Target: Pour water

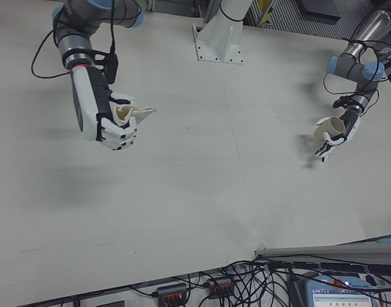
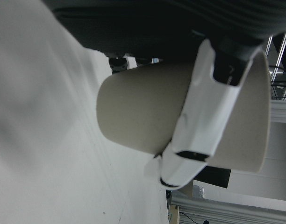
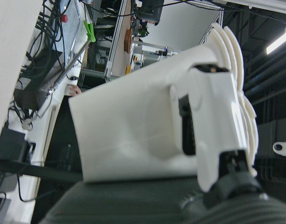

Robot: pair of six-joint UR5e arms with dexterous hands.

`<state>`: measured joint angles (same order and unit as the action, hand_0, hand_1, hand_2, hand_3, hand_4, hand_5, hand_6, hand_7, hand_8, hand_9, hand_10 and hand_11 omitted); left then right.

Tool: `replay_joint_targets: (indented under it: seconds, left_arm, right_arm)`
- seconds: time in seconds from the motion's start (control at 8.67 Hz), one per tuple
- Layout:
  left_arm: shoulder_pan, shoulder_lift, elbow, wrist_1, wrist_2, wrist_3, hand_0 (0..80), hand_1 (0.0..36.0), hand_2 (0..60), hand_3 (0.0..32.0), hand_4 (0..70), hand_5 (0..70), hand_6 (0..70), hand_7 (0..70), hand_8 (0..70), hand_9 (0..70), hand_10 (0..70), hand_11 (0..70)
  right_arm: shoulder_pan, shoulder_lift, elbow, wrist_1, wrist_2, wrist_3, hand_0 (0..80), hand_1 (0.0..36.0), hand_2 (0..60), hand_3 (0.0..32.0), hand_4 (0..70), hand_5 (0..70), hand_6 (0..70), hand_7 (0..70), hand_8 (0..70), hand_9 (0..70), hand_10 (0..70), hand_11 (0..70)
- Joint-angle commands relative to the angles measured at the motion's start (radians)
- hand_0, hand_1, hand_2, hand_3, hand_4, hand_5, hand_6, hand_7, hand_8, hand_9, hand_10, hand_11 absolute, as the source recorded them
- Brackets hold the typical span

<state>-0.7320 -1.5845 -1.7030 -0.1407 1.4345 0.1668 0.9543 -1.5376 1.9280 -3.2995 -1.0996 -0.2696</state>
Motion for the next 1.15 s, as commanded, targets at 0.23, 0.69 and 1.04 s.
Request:
replay_joint_targets:
  seconds: [0.23, 0.69, 1.04]
  left_arm:
    - [-0.127, 0.187, 0.109, -0.237, -0.005, 0.023, 80.0, 36.0, 60.0, 0.0, 42.7, 70.0, 6.0, 14.1, 1.8, 1.4, 6.1, 13.6]
    - [-0.127, 0.181, 0.121, -0.246, -0.005, 0.059, 80.0, 36.0, 60.0, 0.0, 42.6, 70.0, 6.1, 13.9, 1.8, 1.3, 5.9, 13.3]
    - [-0.122, 0.170, 0.152, -0.249, -0.005, 0.124, 79.7, 36.0, 60.0, 0.0, 41.1, 70.0, 5.5, 13.1, 1.4, 1.2, 5.2, 11.6]
  right_arm:
    - [0.050, 0.000, -0.724, 0.593, -0.082, 0.115, 80.0, 36.0, 60.0, 0.0, 46.8, 70.0, 70.0, 70.0, 53.1, 65.1, 55.9, 70.0]
    - [0.081, 0.033, -0.889, 0.706, -0.083, 0.205, 80.0, 36.0, 60.0, 0.0, 49.3, 70.0, 53.9, 62.9, 44.2, 52.7, 43.4, 64.8]
    - [0.098, 0.030, -0.867, 0.706, -0.086, 0.219, 69.6, 14.6, 0.0, 15.4, 0.3, 5.2, 0.0, 0.0, 3.7, 0.0, 0.0, 0.0]
